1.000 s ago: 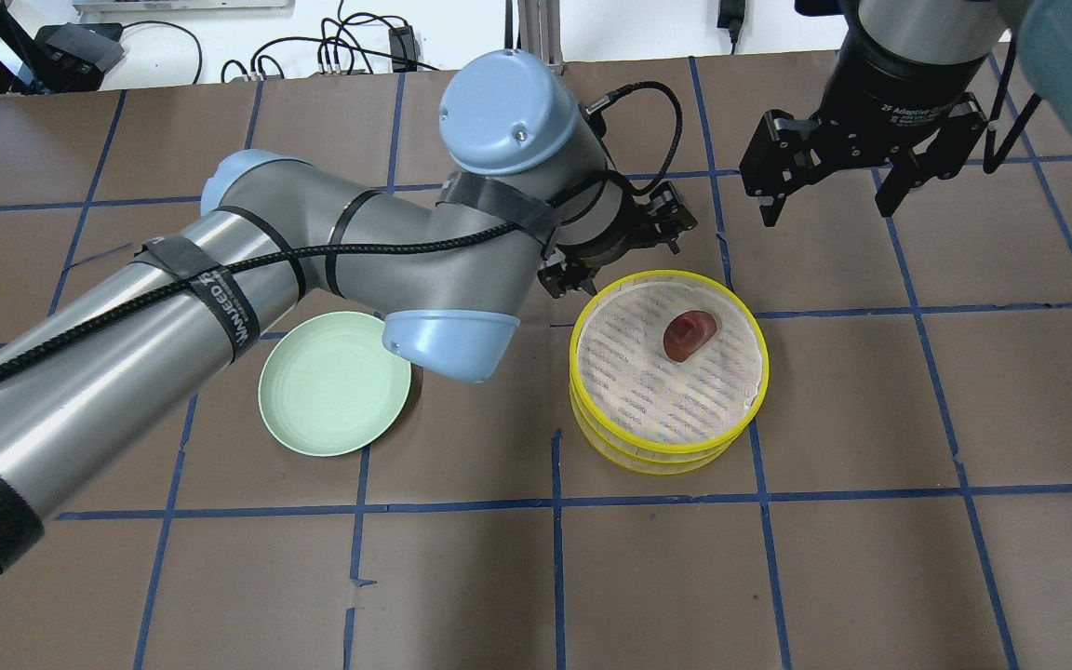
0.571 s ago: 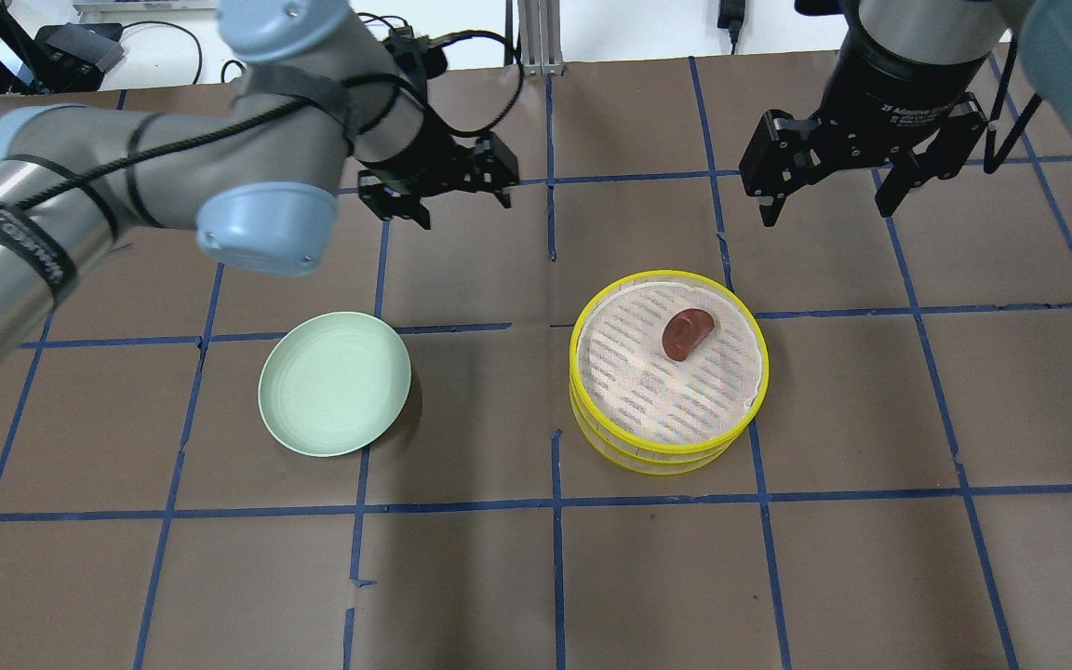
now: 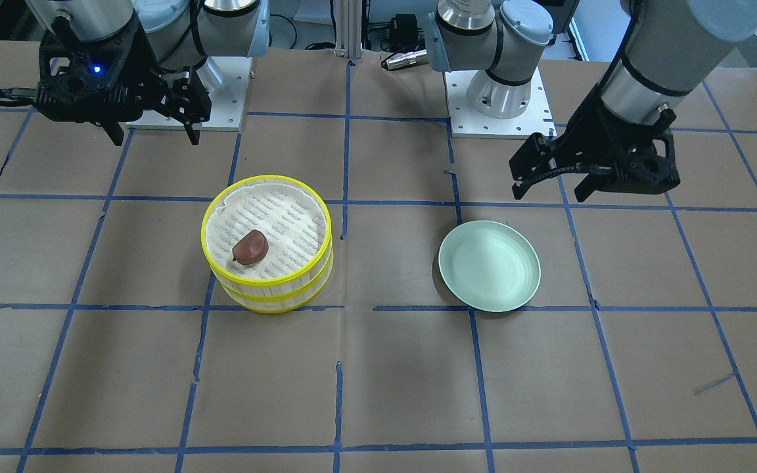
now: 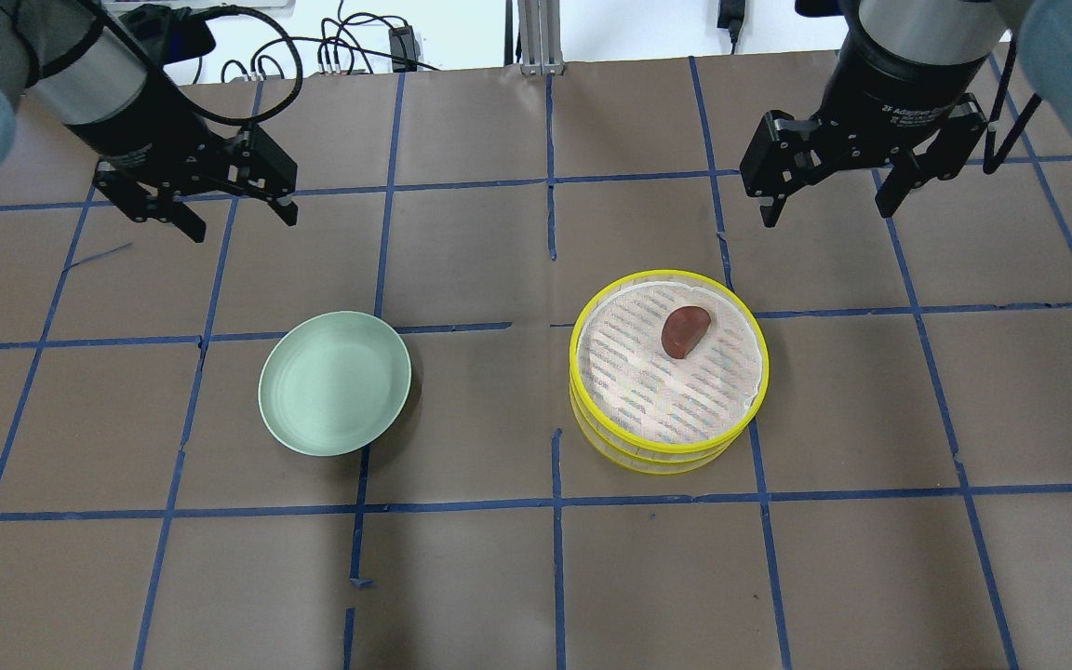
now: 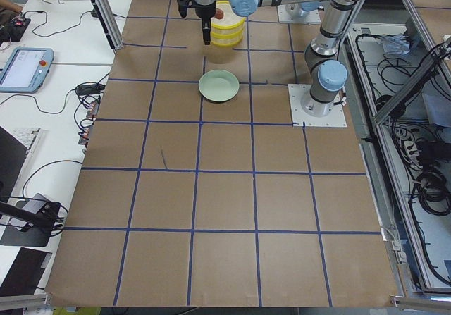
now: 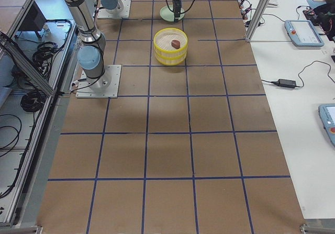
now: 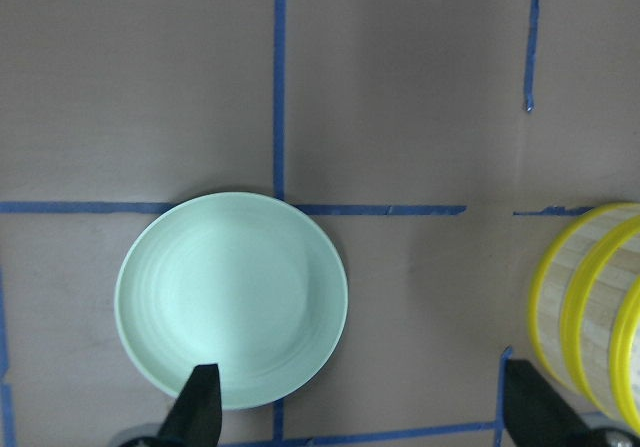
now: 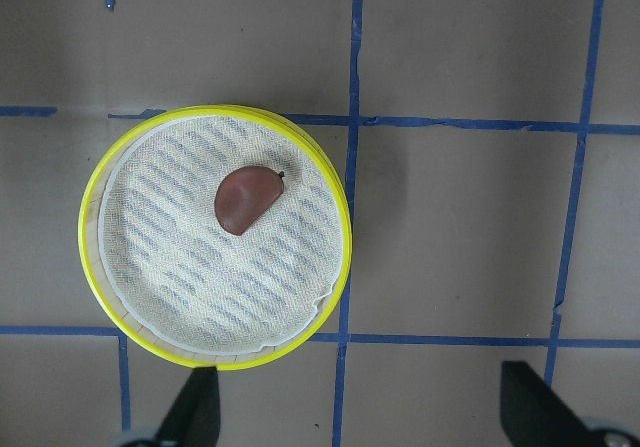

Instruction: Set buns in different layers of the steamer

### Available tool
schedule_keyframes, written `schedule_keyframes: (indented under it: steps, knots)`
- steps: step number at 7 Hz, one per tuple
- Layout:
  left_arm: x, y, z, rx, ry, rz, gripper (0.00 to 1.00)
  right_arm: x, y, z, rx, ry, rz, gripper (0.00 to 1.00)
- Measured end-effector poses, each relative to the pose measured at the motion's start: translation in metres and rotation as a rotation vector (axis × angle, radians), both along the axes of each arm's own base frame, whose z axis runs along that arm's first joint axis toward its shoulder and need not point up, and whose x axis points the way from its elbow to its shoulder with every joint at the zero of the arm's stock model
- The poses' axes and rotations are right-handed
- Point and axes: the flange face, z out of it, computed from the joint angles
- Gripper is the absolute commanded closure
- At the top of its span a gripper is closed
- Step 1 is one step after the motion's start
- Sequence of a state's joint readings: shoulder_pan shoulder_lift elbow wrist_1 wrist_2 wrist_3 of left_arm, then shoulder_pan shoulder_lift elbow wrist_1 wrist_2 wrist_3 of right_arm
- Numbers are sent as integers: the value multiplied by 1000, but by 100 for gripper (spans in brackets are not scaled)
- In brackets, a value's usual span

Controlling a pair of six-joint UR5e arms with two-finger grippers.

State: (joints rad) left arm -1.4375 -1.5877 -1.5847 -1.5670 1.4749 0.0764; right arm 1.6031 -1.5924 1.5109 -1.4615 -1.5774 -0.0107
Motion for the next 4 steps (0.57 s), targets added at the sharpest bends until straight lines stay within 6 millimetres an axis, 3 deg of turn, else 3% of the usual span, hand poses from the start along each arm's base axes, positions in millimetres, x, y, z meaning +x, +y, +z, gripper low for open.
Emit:
schedule_keyframes:
  steps: [4]
  knots:
    - [18, 9, 14, -8, -28, -94, 0, 0, 0, 0, -1, 0, 0, 0]
